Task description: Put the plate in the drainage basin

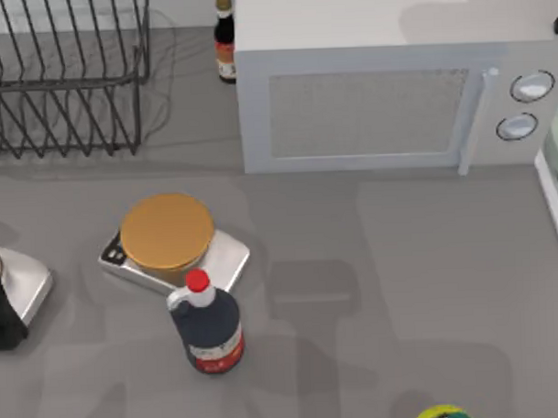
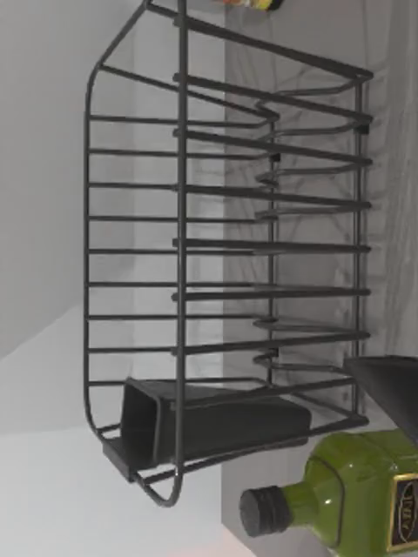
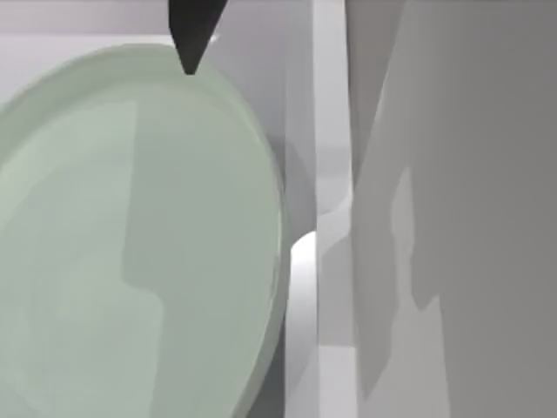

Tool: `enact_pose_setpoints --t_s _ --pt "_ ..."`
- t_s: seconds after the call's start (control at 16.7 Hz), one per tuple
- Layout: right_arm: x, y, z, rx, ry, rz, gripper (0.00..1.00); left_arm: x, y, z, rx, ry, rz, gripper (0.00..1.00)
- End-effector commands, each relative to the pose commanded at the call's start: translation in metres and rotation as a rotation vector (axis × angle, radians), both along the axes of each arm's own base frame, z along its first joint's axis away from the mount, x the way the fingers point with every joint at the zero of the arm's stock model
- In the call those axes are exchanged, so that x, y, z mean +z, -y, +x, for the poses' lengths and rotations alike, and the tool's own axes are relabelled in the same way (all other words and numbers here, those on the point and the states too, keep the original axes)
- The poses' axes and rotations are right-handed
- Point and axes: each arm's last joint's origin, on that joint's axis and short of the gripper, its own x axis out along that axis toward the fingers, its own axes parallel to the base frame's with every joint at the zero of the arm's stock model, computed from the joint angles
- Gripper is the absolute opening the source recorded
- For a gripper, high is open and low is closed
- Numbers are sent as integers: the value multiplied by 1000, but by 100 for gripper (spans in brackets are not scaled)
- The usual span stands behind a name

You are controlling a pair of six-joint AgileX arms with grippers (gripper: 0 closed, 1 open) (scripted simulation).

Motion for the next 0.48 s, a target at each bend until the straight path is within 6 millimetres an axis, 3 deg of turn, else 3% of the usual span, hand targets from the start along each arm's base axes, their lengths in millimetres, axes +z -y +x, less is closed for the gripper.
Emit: enact_pose_setpoints --t_s 0.12,0.48 --pt "0 0 0 0 0 0 98 0 0 0 0 0 0 100" --pt "0 0 0 0 0 0 100 0 0 0 0 0 0 100"
